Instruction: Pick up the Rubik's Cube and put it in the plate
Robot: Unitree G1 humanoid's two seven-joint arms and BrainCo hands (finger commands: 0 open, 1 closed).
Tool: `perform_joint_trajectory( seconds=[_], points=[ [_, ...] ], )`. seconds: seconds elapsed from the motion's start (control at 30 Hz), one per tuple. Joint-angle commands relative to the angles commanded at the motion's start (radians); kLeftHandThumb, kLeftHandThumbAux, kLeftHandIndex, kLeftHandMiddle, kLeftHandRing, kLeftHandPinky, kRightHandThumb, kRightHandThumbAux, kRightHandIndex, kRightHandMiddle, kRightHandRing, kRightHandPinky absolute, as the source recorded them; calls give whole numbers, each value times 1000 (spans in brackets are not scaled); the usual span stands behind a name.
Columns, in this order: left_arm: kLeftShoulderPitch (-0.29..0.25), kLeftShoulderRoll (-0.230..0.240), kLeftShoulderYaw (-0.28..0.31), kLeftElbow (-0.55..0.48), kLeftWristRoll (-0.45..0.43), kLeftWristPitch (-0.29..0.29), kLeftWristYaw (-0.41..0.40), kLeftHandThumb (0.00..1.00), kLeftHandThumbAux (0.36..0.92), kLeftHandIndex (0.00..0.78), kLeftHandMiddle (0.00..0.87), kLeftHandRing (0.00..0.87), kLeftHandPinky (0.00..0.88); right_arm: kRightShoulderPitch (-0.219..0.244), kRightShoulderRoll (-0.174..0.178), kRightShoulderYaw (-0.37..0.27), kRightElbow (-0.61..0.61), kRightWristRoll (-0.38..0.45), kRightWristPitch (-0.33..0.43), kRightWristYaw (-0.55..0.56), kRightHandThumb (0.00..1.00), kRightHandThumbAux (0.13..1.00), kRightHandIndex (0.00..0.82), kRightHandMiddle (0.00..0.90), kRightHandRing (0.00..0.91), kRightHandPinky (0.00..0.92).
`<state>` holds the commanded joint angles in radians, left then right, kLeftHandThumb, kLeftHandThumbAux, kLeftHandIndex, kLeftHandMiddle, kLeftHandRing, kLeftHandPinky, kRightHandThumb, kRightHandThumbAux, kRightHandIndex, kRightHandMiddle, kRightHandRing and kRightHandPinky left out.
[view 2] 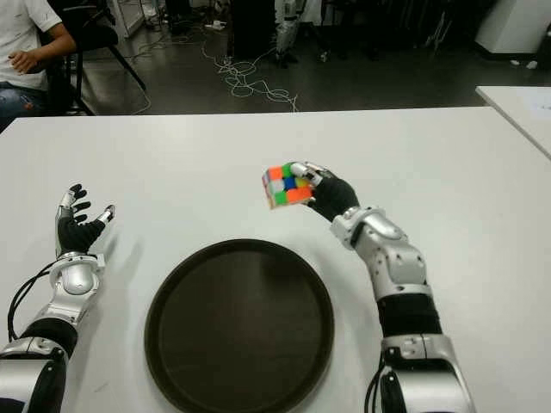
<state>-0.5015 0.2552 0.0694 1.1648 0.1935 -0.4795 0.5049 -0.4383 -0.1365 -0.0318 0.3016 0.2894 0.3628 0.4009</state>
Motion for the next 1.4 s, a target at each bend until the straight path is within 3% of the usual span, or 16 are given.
perform_joint_trajectory(
  seconds=[0.43,0.9,1.0,1.13,1.4],
  points=[
    [-1,-2,3,1,-5,-5,-9,149,747,109,174,187,211,40,-68,136,-46,-202,-151,28,702,720,437,784,793,786],
    [-3,2,-3,4,6,-1,0,162,727,112,181,191,222,56,-97,181,-75,-235,-202,100,694,721,438,804,809,793],
    [-2,2,-4,3,8,1,3,164,728,117,203,230,289,59,-101,189,-78,-238,-207,110,691,722,438,800,813,802],
    [-3,1,-3,2,6,7,1,158,724,119,215,251,315,59,-113,206,-79,-263,-225,120,690,723,437,796,815,807],
    [-3,1,-2,0,5,16,3,162,725,113,183,195,215,56,-129,235,-57,-284,-289,169,690,725,437,788,814,817]
  ],
)
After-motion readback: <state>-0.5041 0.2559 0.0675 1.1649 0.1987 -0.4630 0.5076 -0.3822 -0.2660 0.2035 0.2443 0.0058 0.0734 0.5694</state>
